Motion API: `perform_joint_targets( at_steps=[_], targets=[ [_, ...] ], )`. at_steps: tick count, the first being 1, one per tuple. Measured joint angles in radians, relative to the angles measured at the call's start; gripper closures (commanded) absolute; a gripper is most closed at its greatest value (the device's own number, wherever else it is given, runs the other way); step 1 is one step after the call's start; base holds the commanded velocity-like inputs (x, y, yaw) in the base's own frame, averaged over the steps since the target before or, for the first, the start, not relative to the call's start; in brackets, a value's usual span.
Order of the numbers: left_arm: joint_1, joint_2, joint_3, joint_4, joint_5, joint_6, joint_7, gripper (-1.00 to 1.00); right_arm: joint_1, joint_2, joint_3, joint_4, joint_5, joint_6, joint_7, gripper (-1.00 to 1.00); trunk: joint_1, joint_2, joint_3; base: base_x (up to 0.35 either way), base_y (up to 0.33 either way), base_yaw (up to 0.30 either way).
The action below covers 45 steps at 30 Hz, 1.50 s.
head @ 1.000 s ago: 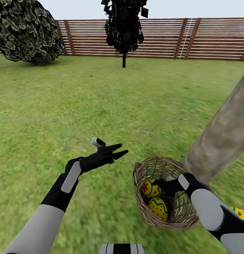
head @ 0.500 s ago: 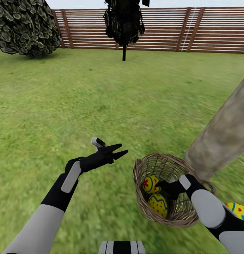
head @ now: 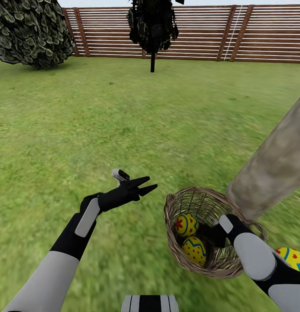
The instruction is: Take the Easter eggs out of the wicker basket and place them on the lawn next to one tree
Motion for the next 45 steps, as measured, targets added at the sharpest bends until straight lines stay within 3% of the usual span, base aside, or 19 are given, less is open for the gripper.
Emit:
perform_joint_targets(
  at_steps=[11, 32, 45],
  targets=[
    [0.000, 0.000, 0.000, 0.000, 0.000, 0.000, 0.000, -1.00, 0.000, 0.000, -0.001, 0.003, -0.002, -0.001, -0.004, -1.00, 0.005, -0.003, -0.043, 0.000, 0.000, 0.000],
    [0.008, 0.000, 0.001, 0.009, -0.001, 0.000, -0.001, -1.00, -0.001, -0.001, 0.008, 0.013, 0.007, 0.027, 0.114, -1.00, 0.005, -0.003, -0.043, 0.000, 0.000, 0.000],
    [0.008, 0.000, 0.001, 0.009, -0.001, 0.000, -0.001, -1.00, -0.001, -0.003, 0.009, 0.005, 0.019, 0.024, 0.139, -1.00, 0.011, -0.006, -0.093, 0.000, 0.000, 0.000]
  ],
)
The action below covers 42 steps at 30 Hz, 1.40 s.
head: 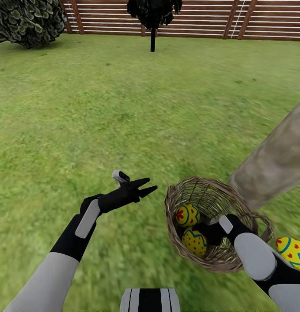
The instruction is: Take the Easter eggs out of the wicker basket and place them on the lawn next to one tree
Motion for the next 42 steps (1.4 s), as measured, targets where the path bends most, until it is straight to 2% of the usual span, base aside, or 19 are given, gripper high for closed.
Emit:
perform_joint_targets(
  at_steps=[2, 7, 12, 13, 15, 25, 28, 33, 39, 40, 41, 42],
  targets=[
    [0.000, 0.000, 0.000, 0.000, 0.000, 0.000, 0.000, -1.00, 0.000, 0.000, 0.000, -0.001, 0.008, -0.001, 0.000, -1.00, 0.001, 0.000, -0.008, 0.000, 0.000, 0.000],
    [0.000, 0.000, 0.000, -0.002, 0.001, 0.000, 0.000, -1.00, -0.003, 0.001, -0.017, 0.005, -0.040, 0.001, 0.003, -1.00, 0.003, -0.002, -0.027, 0.000, 0.000, 0.000],
    [0.000, 0.000, 0.000, -0.002, 0.002, 0.000, 0.000, -1.00, -0.031, 0.001, -0.012, 0.012, -0.020, 0.003, 0.010, -1.00, 0.005, -0.003, -0.046, 0.000, 0.000, 0.000],
    [0.000, 0.000, 0.000, -0.002, 0.002, 0.000, 0.000, -1.00, -0.036, 0.001, -0.012, 0.012, -0.020, 0.003, 0.010, 1.00, 0.005, -0.003, -0.050, 0.000, 0.000, 0.000],
    [0.000, 0.000, 0.000, -0.002, 0.002, 0.000, 0.000, -1.00, -0.047, 0.001, -0.012, 0.013, -0.014, 0.004, 0.011, 1.00, 0.006, -0.004, -0.058, 0.000, 0.000, 0.000],
    [0.002, 0.000, -0.001, 0.000, 0.002, 0.000, 0.000, -1.00, -0.046, -0.003, -0.013, 0.015, -0.029, 0.010, 0.010, 1.00, 0.006, -0.004, -0.058, 0.000, 0.000, 0.000],
    [0.002, 0.000, -0.001, 0.000, 0.002, 0.000, 0.000, -1.00, -0.052, -0.004, -0.014, -0.003, -0.031, 0.061, 0.007, 1.00, 0.007, -0.004, -0.066, 0.000, 0.000, 0.000],
    [0.001, 0.000, 0.001, 0.000, 0.002, 0.000, 0.000, -1.00, -0.050, -0.005, -0.015, -0.004, -0.034, 0.068, 0.007, 1.00, 0.007, -0.004, -0.066, 0.000, 0.000, 0.000],
    [0.001, 0.000, 0.002, -0.004, 0.002, 0.002, 0.000, -1.00, -0.002, -0.005, -0.018, 0.012, -0.044, 0.066, 0.007, 1.00, 0.005, -0.003, -0.043, 0.000, 0.000, 0.000],
    [0.001, 0.000, 0.002, -0.003, 0.002, 0.002, 0.000, -1.00, 0.000, -0.004, -0.015, 0.013, -0.031, 0.066, 0.006, 1.00, 0.004, -0.003, -0.039, 0.000, 0.000, 0.000],
    [0.001, 0.000, 0.002, -0.003, 0.002, 0.002, 0.000, -1.00, 0.001, -0.005, -0.007, 0.013, 0.000, 0.067, 0.005, 1.00, 0.004, -0.002, -0.035, 0.000, 0.000, 0.000],
    [0.001, 0.000, 0.002, -0.003, 0.002, 0.002, 0.000, -1.00, 0.001, -0.005, -0.007, 0.013, 0.002, 0.067, 0.005, 1.00, 0.003, -0.002, -0.031, 0.000, 0.000, 0.000]
  ],
)
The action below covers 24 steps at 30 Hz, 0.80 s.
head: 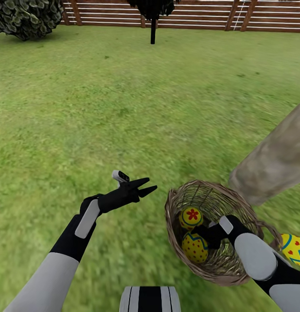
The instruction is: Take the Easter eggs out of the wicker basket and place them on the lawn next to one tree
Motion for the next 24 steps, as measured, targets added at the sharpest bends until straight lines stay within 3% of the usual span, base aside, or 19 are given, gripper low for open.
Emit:
perform_joint_targets(
  at_steps=[24],
  targets=[
    [0.000, -0.008, -0.002, 0.002, 0.000, 0.000, 0.000, -1.00, 0.000, 0.002, 0.002, -0.003, 0.008, 0.000, 0.000, 1.00, -0.011, 0.006, 0.093, 0.000, 0.000, 0.000]
  ],
)
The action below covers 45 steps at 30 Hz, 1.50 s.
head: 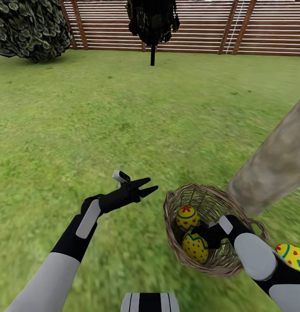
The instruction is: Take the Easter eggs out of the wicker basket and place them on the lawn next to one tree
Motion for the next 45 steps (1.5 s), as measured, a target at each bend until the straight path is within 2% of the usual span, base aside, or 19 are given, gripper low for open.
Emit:
perform_joint_targets(
  at_steps=[45],
  targets=[
    [0.000, -0.003, 0.002, -0.001, -0.001, 0.000, 0.003, -1.00, 0.000, -0.002, 0.001, -0.002, 0.002, 0.015, -0.001, 1.00, -0.020, 0.011, 0.174, 0.000, 0.000, 0.000]
  ],
)
